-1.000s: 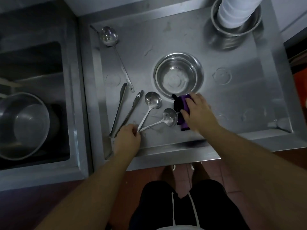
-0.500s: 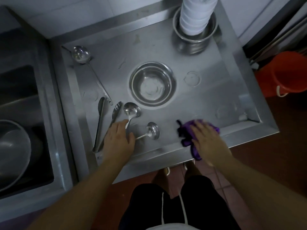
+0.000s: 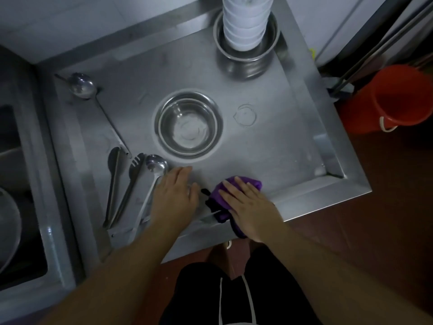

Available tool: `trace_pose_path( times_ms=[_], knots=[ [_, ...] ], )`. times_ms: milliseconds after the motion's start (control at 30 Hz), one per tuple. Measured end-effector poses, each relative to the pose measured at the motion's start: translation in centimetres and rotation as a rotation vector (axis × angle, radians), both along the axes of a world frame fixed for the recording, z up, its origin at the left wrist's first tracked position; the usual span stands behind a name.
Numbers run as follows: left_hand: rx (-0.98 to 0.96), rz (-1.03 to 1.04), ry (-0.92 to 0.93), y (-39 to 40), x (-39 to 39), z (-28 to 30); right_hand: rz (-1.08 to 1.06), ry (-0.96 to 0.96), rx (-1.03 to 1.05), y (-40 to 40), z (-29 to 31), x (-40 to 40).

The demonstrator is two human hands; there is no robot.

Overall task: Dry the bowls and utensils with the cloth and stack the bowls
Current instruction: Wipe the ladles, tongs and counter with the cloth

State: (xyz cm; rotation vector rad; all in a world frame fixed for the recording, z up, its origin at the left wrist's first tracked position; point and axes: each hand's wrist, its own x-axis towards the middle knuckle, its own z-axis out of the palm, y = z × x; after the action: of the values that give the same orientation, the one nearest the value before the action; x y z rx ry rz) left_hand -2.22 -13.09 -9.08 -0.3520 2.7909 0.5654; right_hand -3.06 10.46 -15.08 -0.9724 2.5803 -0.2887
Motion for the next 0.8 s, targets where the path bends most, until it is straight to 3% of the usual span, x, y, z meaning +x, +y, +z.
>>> trace_pose_path(
  times_ms=[233, 367, 500, 667, 800],
  knots=[
    [0.002, 0.019, -0.010, 4.2, -3.4, 0.3, -0.137, 0.071, 0.165, 14.8, -0.1, -7.3],
    [0.032, 0.051, -0.024, 6.6, -4.9, 0.6, 0.059, 0.094, 0.238, 19.3, 0.3, -11.2],
    [0.048, 0.098, -0.021, 7.8, -5.6, 1.0, 0.137, 0.176, 0.183, 17.5, 0.5, -18.1],
    [0.054, 0.157, 0.008, 8.1, -5.5, 1.1, 0.014, 0.227, 0.141, 11.3, -0.1, -27.5],
    [0.027, 0.175, -0.002, 8.2, -5.4, 0.7, -0.132, 0.180, 0.101, 8.7, -1.1, -27.7]
  ],
)
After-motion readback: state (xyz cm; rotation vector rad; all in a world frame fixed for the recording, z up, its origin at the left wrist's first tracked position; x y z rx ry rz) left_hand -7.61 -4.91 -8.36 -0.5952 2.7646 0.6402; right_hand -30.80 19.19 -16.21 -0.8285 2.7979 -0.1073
